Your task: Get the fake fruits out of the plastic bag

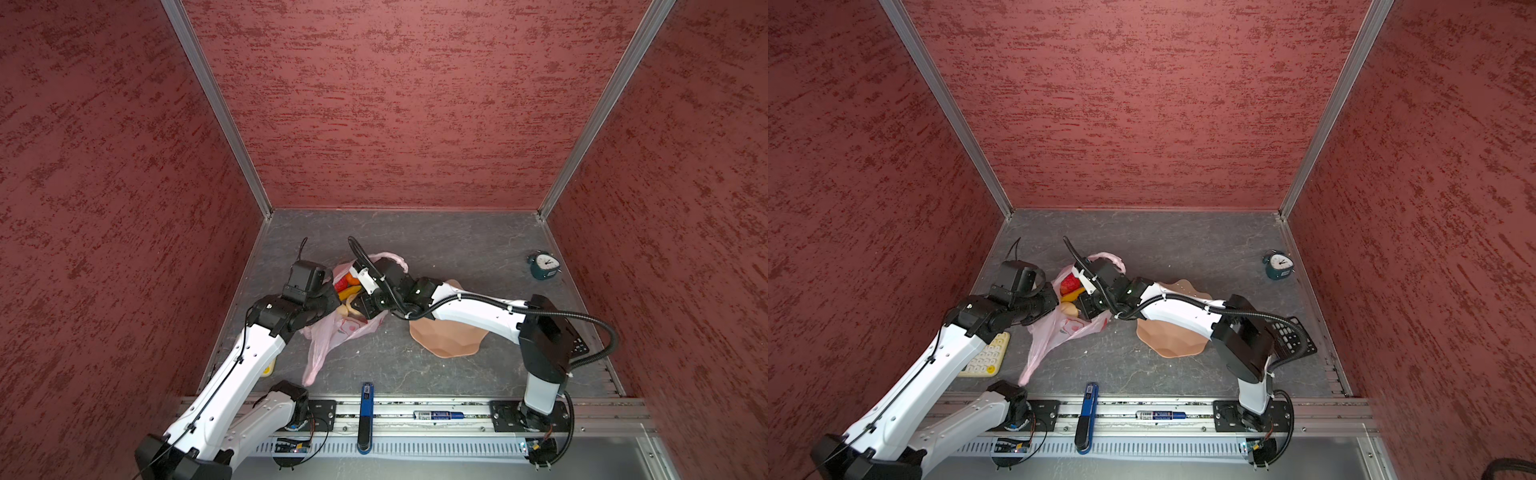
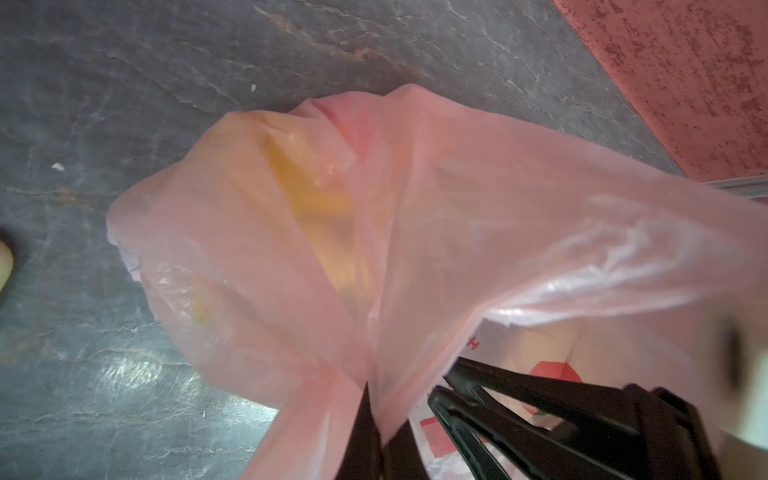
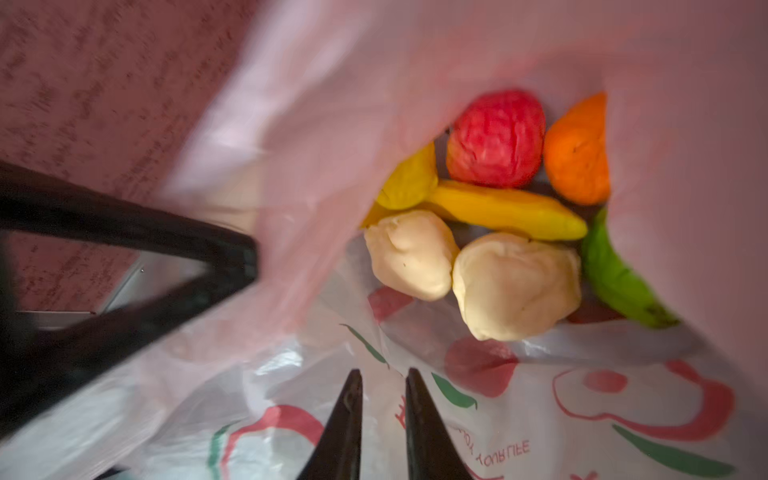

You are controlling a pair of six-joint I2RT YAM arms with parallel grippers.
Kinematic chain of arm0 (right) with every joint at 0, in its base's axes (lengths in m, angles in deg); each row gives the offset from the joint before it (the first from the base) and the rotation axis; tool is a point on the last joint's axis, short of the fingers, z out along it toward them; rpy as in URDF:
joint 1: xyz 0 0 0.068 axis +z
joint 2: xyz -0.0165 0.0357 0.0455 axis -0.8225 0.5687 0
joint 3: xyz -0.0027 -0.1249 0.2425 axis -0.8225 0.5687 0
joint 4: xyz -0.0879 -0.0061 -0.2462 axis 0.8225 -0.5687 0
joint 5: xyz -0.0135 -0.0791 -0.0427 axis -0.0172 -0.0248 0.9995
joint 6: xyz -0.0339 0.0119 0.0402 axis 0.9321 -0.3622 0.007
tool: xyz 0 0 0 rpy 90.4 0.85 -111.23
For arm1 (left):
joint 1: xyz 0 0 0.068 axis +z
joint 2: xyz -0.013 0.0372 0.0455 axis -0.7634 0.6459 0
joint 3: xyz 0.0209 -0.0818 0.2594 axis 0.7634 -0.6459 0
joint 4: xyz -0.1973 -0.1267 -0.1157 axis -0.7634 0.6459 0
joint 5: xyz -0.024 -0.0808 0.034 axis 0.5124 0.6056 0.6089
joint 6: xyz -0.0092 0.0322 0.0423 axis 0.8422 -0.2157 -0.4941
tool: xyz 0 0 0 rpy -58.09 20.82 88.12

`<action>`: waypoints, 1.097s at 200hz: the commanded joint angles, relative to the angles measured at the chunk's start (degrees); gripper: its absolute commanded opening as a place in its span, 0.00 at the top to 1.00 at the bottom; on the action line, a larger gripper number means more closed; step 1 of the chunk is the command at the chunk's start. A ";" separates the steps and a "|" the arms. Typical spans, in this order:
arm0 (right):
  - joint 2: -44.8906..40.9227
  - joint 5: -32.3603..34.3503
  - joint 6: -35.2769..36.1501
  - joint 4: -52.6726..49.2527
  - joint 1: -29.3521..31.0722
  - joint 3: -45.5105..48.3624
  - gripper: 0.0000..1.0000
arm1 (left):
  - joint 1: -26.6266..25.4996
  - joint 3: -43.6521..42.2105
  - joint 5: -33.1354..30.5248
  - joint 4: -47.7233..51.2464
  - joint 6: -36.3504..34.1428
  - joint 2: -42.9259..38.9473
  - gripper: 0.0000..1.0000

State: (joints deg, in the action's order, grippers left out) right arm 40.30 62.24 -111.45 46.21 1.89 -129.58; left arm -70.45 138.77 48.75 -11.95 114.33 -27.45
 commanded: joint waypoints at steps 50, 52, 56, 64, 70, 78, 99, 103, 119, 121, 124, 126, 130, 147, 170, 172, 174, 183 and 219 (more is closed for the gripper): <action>2.09 -2.31 2.24 -1.18 -0.02 6.72 0.77 | 0.37 -5.76 -2.12 4.37 5.84 -1.12 1.00; 2.17 -2.18 2.24 -1.06 -0.02 7.01 0.77 | 0.43 -5.85 -2.11 4.37 5.92 -1.07 1.00; 2.31 -1.88 2.24 -0.79 -0.02 7.47 0.77 | 0.40 -6.10 -2.04 4.25 5.99 -0.99 1.00; 2.57 -1.18 2.07 -0.16 -0.02 8.18 0.76 | 0.36 -6.45 -2.02 3.95 6.17 -0.73 1.00; 2.88 -0.62 2.07 0.35 -0.02 8.60 0.75 | 0.33 -6.69 -1.85 3.70 6.15 -0.46 1.00; 3.29 0.45 1.98 0.69 -0.02 8.82 0.75 | 0.40 -6.93 -2.02 3.42 6.17 -0.15 1.00; 3.47 4.58 1.83 0.76 -0.06 8.46 0.71 | 0.33 -7.21 -1.57 2.36 5.88 0.78 1.00; 3.31 5.21 1.90 0.83 -0.10 8.29 0.70 | 0.35 -7.16 -1.36 2.03 5.79 0.94 1.00; 1.84 7.46 1.64 1.18 -0.09 7.51 0.63 | 0.08 -7.45 -0.45 0.70 5.60 1.22 1.00; 1.62 7.71 1.63 1.24 -0.17 7.38 0.63 | 0.05 -7.42 -0.25 0.61 5.66 1.16 1.00; 1.38 8.11 1.51 1.27 -0.11 7.23 0.61 | -0.04 -7.50 -0.14 0.41 5.72 1.14 1.00; 1.18 8.33 1.42 1.33 -0.11 7.07 0.60 | -0.14 -7.52 -0.04 0.21 5.76 1.21 1.00; 0.82 8.78 1.30 1.38 -0.10 6.80 0.58 | -0.19 -7.58 0.10 -0.02 5.75 1.25 1.00; -0.20 10.47 0.26 1.42 -0.14 5.63 0.50 | -0.88 -7.64 0.52 -0.63 5.84 1.61 1.00; -0.01 10.97 -1.53 0.96 -0.11 3.25 0.43 | -2.42 -8.04 1.28 -2.32 6.21 2.06 1.00; 0.06 10.98 -1.71 0.94 -0.10 3.03 0.43 | -2.58 -8.09 1.37 -2.49 6.30 2.14 1.00; 0.06 11.07 -1.91 0.94 -0.10 2.86 0.42 | -2.82 -8.15 1.42 -2.65 6.30 2.23 1.00; 0.48 11.39 -2.52 1.08 -0.10 2.07 0.40 | -3.69 -8.12 1.46 -3.50 6.55 2.72 1.00; 4.84 12.43 -4.70 0.72 -0.14 -3.33 0.29 | -6.26 -7.40 1.40 -5.55 6.92 4.61 1.00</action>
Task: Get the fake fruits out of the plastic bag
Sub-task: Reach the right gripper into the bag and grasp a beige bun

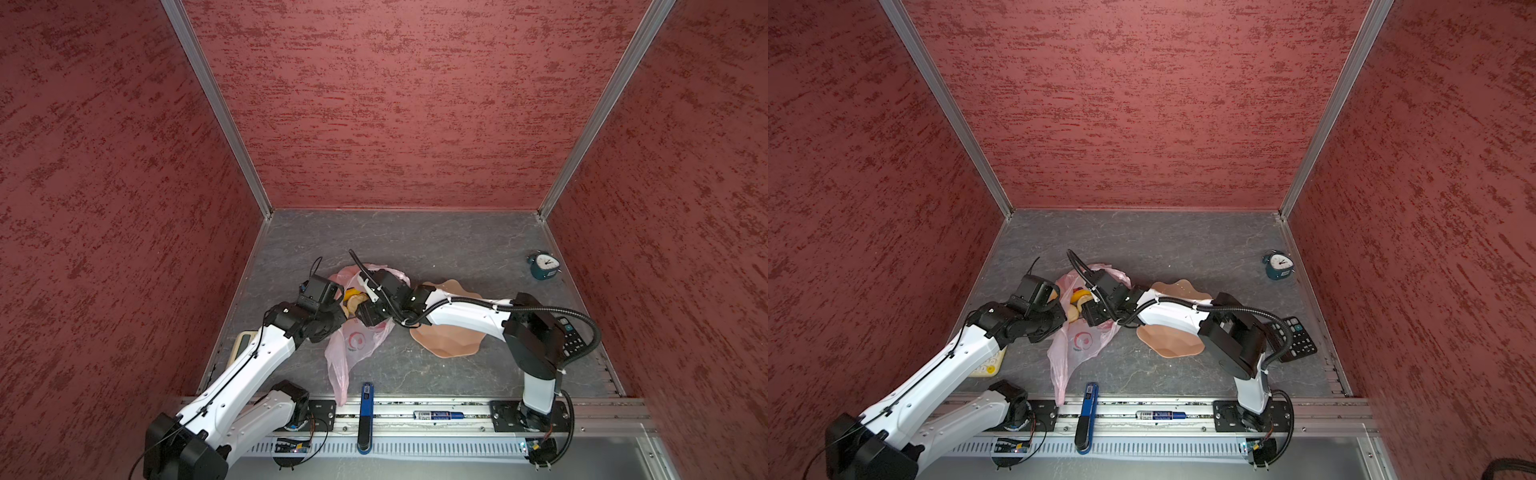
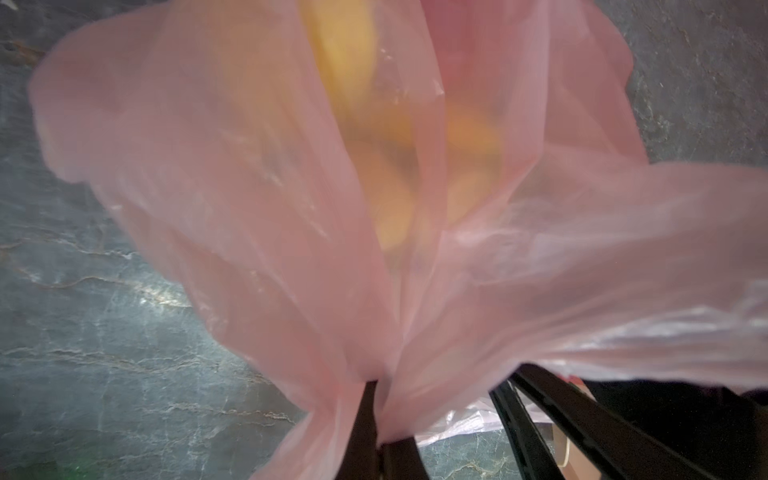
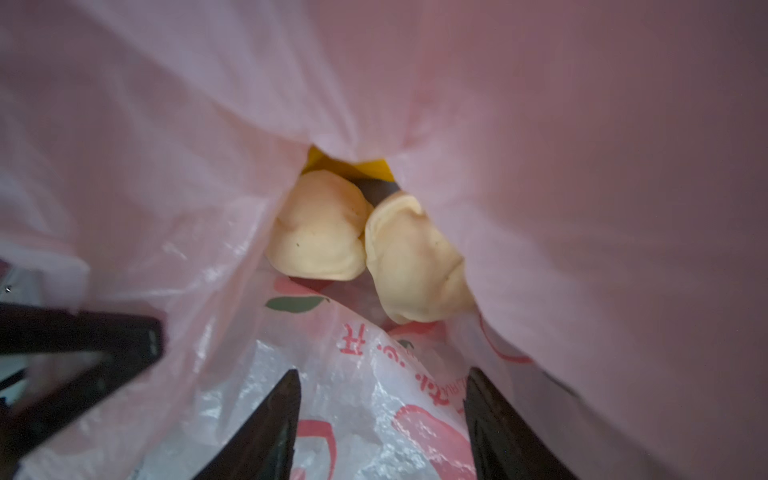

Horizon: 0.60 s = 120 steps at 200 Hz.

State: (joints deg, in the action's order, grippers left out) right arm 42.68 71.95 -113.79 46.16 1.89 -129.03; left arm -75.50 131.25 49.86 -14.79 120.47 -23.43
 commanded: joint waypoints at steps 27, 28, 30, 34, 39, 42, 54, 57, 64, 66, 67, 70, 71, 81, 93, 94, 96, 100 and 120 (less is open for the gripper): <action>5.20 4.33 -3.15 0.45 -0.36 -6.87 0.21 | -1.51 0.46 0.13 -2.56 0.51 0.44 1.00; 5.25 4.35 -3.19 0.45 -0.36 -6.98 0.21 | -1.51 0.46 0.12 -2.56 0.55 0.45 1.00; 5.41 4.40 -3.23 0.39 -0.43 -7.13 0.21 | -1.51 0.53 0.05 -2.55 0.52 0.35 1.00; 5.76 4.49 -3.37 0.35 -0.50 -7.46 0.21 | -1.49 0.55 -0.04 -2.43 0.45 0.23 1.00; 6.00 4.60 -3.69 0.36 -0.69 -7.75 0.20 | -1.51 0.55 -0.15 -2.26 0.40 0.06 1.00; 6.24 4.62 -3.77 0.33 -0.84 -7.97 0.20 | -1.51 0.57 -0.26 -2.14 0.38 -0.02 1.00; 6.90 4.73 -4.02 -0.01 -1.09 -8.77 0.19 | -1.46 0.48 -0.31 -1.96 0.37 -0.28 1.00; 7.14 4.89 -4.07 -0.25 -1.19 -9.01 0.19 | -1.50 0.47 -0.37 -1.87 0.37 -0.25 1.00; 7.54 5.35 -4.12 -0.93 -1.28 -9.66 0.19 | -1.50 0.41 -0.44 -1.76 0.41 -0.48 1.00; 7.66 5.46 -4.18 -1.10 -1.32 -9.75 0.19 | -1.51 0.45 -0.38 -1.72 0.42 -0.57 1.00; 7.75 5.48 -4.20 -1.16 -1.37 -9.83 0.19 | -1.51 0.41 -0.44 -1.74 0.42 -0.62 1.00; 7.90 5.64 -4.14 -1.47 -1.34 -10.17 0.19 | -1.51 0.36 -0.42 -1.74 0.43 -0.63 1.00; 8.00 5.70 -4.17 -1.56 -1.34 -10.21 0.18 | -1.51 0.28 -0.37 -1.70 0.42 -0.66 1.00; 8.57 5.94 -4.21 -2.23 -1.47 -10.89 0.18 | -1.51 0.14 -0.45 -1.77 0.55 -0.97 1.00; 9.00 5.90 -4.30 -2.62 -1.57 -11.30 0.17 | -1.51 0.03 -0.43 -1.68 0.58 -1.20 1.00; 9.04 5.88 -4.29 -2.62 -1.59 -11.31 0.17 | -1.51 0.03 -0.46 -1.68 0.54 -1.20 1.00; 9.19 5.86 -4.29 -2.62 -1.59 -11.31 0.17 | -1.51 -0.02 -0.52 -1.67 0.56 -1.21 1.00; 9.37 5.77 -4.37 -2.67 -1.68 -11.43 0.17 | -1.51 0.09 -0.51 -1.59 0.55 -1.25 1.00; 10.19 5.72 -4.86 -2.93 -1.86 -11.80 0.16 | -1.51 0.07 -0.55 -1.37 0.55 -1.30 1.00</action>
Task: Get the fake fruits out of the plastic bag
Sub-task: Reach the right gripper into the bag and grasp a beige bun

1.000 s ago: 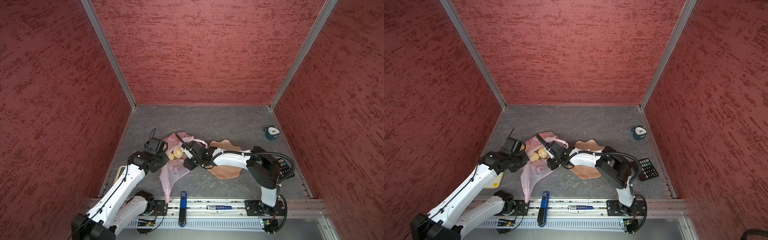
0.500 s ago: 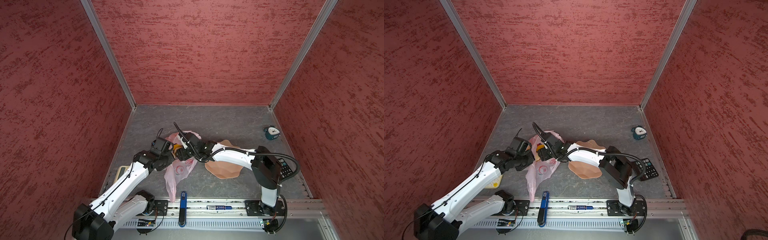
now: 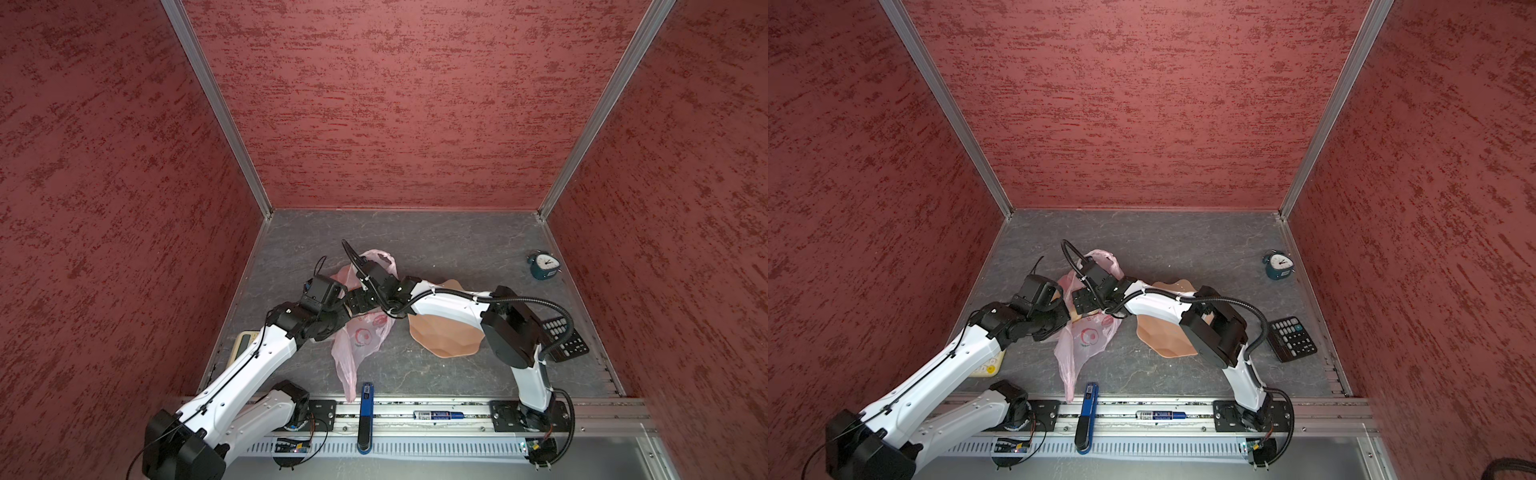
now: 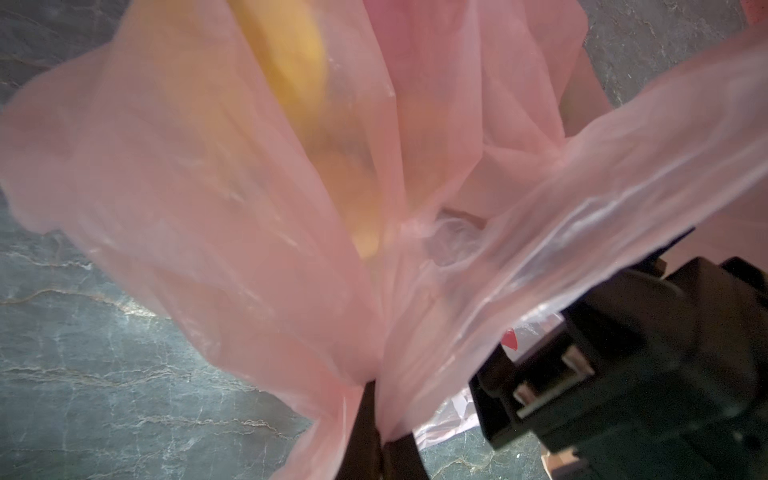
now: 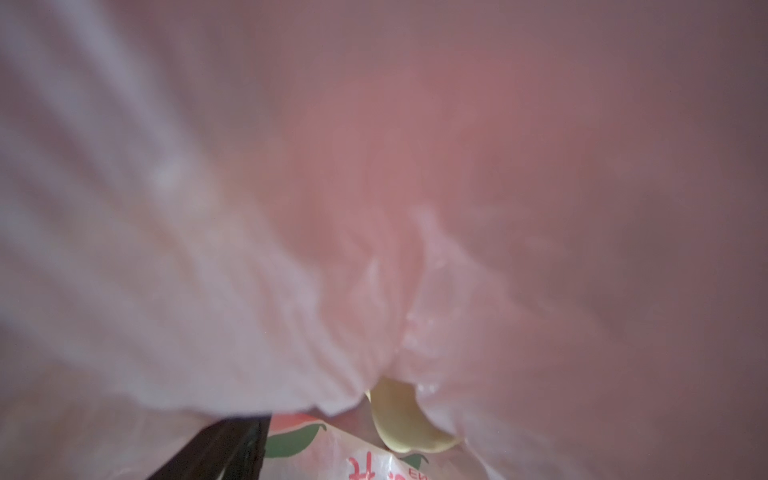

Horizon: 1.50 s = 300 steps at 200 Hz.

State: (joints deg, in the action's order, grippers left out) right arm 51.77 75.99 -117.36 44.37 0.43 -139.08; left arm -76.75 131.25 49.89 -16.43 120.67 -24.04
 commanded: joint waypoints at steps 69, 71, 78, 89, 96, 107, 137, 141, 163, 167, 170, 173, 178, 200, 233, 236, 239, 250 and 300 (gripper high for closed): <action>3.07 1.11 -2.38 0.11 -0.99 -1.69 0.16 | -0.23 0.06 -0.40 0.01 0.17 -0.60 1.00; 3.17 1.11 -2.40 0.13 -1.03 -1.71 0.16 | -0.26 0.03 -0.38 0.00 0.19 -0.64 1.00; 3.36 1.11 -2.61 0.31 -1.05 -1.80 0.16 | -0.26 0.01 -0.36 -0.03 0.20 -0.68 1.00; 3.62 1.06 -2.99 0.54 -1.23 -1.90 0.16 | -0.33 -0.23 -0.36 -0.12 0.23 -0.85 1.00; 3.82 0.94 -3.19 0.60 -1.21 -2.00 0.16 | -0.31 -0.37 -0.35 -0.25 0.27 -0.90 1.00; 4.11 0.93 -3.67 0.75 -1.27 -2.05 0.16 | -0.39 -0.68 -0.32 -0.49 0.37 -1.04 1.00; 4.89 1.19 -4.97 0.97 -1.30 -2.16 0.16 | -0.55 -0.94 0.13 -1.82 0.31 -0.62 1.00; 4.98 1.19 -5.10 1.05 -1.28 -2.14 0.16 | -0.59 -0.94 0.16 -1.94 0.24 -0.52 1.00; 5.49 1.46 -5.56 1.45 -1.28 -2.23 0.15 | -0.82 -0.76 0.33 -2.41 -0.09 0.11 1.00; 5.58 1.51 -5.64 1.54 -1.27 -2.30 0.15 | -0.88 -0.73 0.34 -2.45 -0.11 0.25 1.00; 5.63 1.48 -5.72 1.66 -1.34 -2.35 0.15 | -0.96 -0.73 0.30 -2.47 -0.08 0.26 1.00; 5.77 1.46 -5.80 1.71 -1.36 -2.39 0.15 | -0.97 -0.76 0.35 -2.49 -0.15 0.28 1.00; 5.86 1.37 -5.98 1.92 -1.36 -2.41 0.15 | -0.97 -0.78 0.34 -2.57 -0.21 0.36 1.00; 6.13 1.30 -6.52 2.72 -1.45 -2.38 0.16 | -1.05 -0.95 0.26 -2.68 -0.29 0.27 1.00; 5.66 1.71 -5.56 3.12 -1.63 -2.31 0.24 | -1.05 -1.16 -0.39 -2.67 -0.36 -0.33 1.00; 5.54 1.72 -5.49 3.13 -1.63 -2.31 0.25 | -1.05 -1.20 -0.43 -2.68 -0.32 -0.33 1.00; 5.48 1.72 -5.36 3.13 -1.58 -2.32 0.26 | -1.05 -1.03 -0.59 -2.67 -0.46 -0.33 1.00; 5.11 1.72 -4.82 3.17 -1.71 -2.32 0.30 | -0.93 -0.90 -0.87 -2.87 -0.63 -0.04 1.00; 2.28 1.73 -2.46 1.51 -1.73 -1.49 0.47 | 0.94 1.51 -1.97 -3.54 -3.25 1.66 1.00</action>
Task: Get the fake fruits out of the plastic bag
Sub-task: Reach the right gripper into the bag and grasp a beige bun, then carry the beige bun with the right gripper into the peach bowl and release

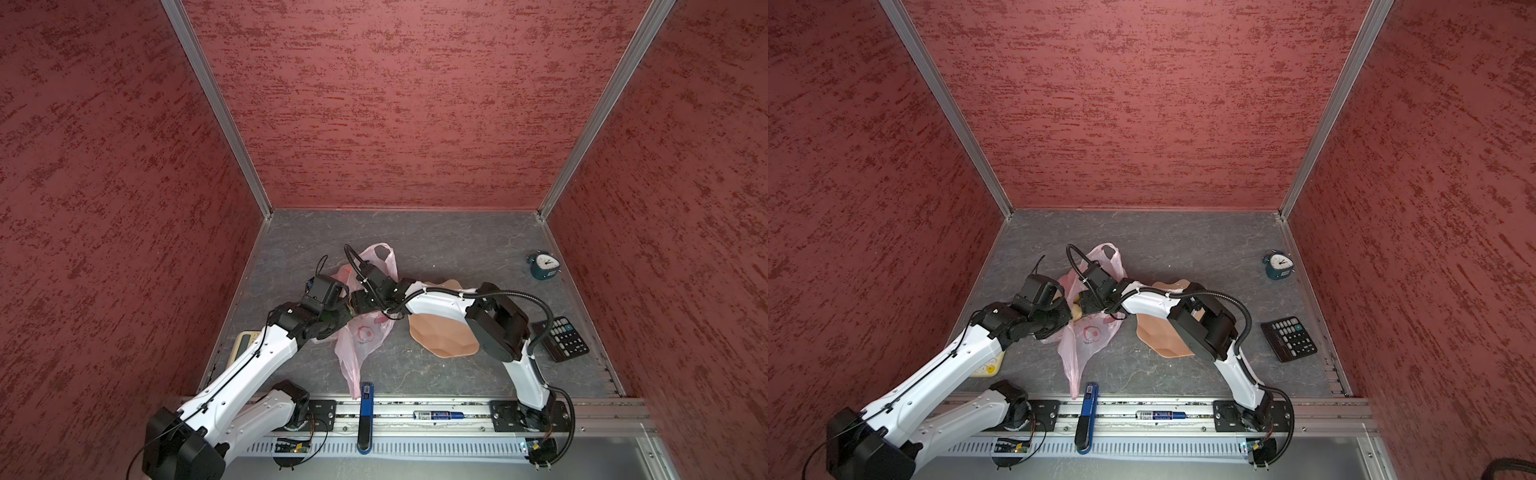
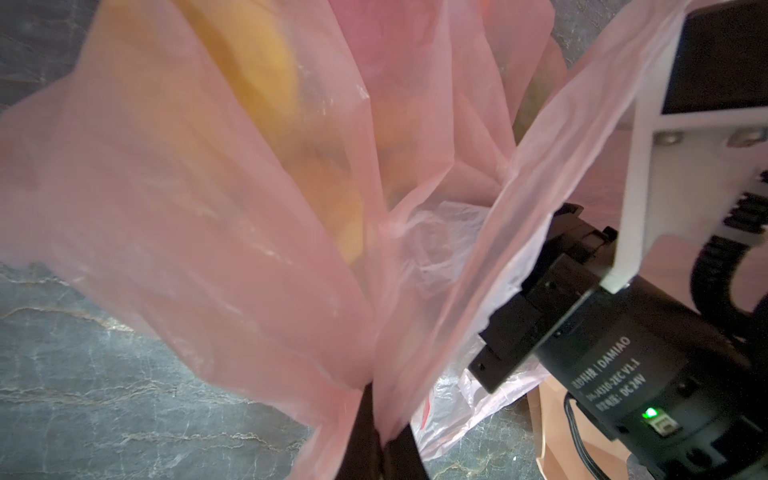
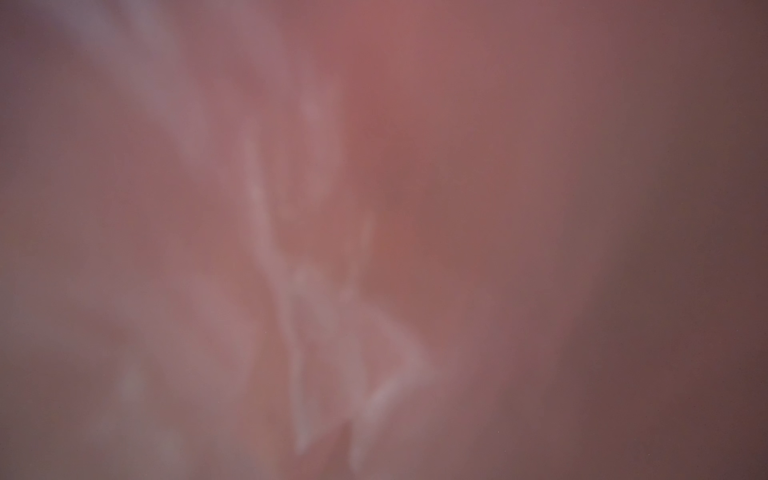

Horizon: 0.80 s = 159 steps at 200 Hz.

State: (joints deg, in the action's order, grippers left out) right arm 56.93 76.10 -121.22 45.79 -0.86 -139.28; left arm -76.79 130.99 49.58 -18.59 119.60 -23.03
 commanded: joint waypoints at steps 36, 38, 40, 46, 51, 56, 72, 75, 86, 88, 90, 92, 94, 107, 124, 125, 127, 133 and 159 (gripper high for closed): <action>-6.87 0.01 3.47 -0.45 -0.43 1.17 0.54 | 3.59 2.49 -1.74 -2.49 -4.34 1.81 1.00; -7.07 -0.15 3.55 -0.42 -0.43 1.37 0.55 | 3.63 2.55 -1.72 -2.56 -4.49 1.82 1.00; -7.34 -0.34 3.64 -0.33 -0.43 1.43 0.55 | 3.82 2.61 -1.71 -2.60 -4.61 1.87 1.00; -8.03 -0.80 3.87 -0.08 -0.43 2.06 0.56 | 4.28 2.87 -1.76 -2.75 -4.96 2.10 1.00; -8.61 -1.22 4.06 0.01 -0.43 2.53 0.56 | 4.64 3.05 -1.88 -2.86 -5.26 2.17 1.00; -9.14 -1.59 4.25 0.14 -0.43 3.00 0.57 | 4.93 3.16 -1.97 -3.03 -5.56 2.31 1.00; -10.58 -2.57 4.77 0.28 -0.43 4.03 0.58 | 6.20 3.52 -1.89 -3.50 -6.32 2.79 1.00; -10.82 -2.72 4.85 0.30 -0.43 4.16 0.58 | 6.38 3.55 -1.83 -3.60 -6.46 2.86 1.00; -11.69 -3.57 5.15 0.37 -0.43 4.64 0.59 | 6.96 3.81 -1.64 -4.21 -6.88 3.04 1.00; -11.86 -3.75 5.22 0.38 -0.38 4.72 0.59 | 7.05 3.87 -1.63 -4.33 -6.90 3.12 1.00; -12.08 -3.92 5.37 0.45 -0.41 4.87 0.59 | 7.13 3.89 -1.56 -4.41 -7.02 3.14 1.00; -12.29 -4.17 5.41 0.45 -0.42 4.97 0.59 | 7.22 3.89 -1.43 -4.54 -7.09 3.16 1.00; -12.41 -4.29 5.49 0.47 -0.42 5.00 0.59 | 7.33 3.96 -1.34 -4.57 -7.18 3.26 1.00; -13.76 -5.66 5.77 0.53 -0.42 5.65 0.60 | 7.83 4.49 -1.03 -5.19 -7.57 3.74 1.00; -15.64 -7.16 6.27 0.63 -0.43 6.60 0.60 | 8.11 5.44 -0.75 -5.70 -8.14 4.75 1.00; -15.77 -7.25 6.33 0.60 -0.43 6.64 0.60 | 8.08 5.45 -0.70 -5.74 -8.17 4.82 1.00; -15.98 -7.48 6.42 0.59 -0.43 6.60 0.60 | 8.12 5.60 -0.67 -5.81 -8.22 4.95 1.00; -16.46 -8.09 6.66 0.40 -0.43 6.67 0.60 | 8.24 5.93 -0.45 -6.01 -8.35 5.36 1.00; -19.75 -10.11 7.56 -0.52 -0.42 7.37 0.60 | 8.70 6.79 0.31 -6.83 -9.13 6.64 1.00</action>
State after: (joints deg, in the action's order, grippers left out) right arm 42.00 69.08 -115.28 45.29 -0.97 -132.40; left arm -68.77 136.15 49.06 -23.45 112.34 -17.11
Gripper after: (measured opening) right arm 0.632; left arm 0.047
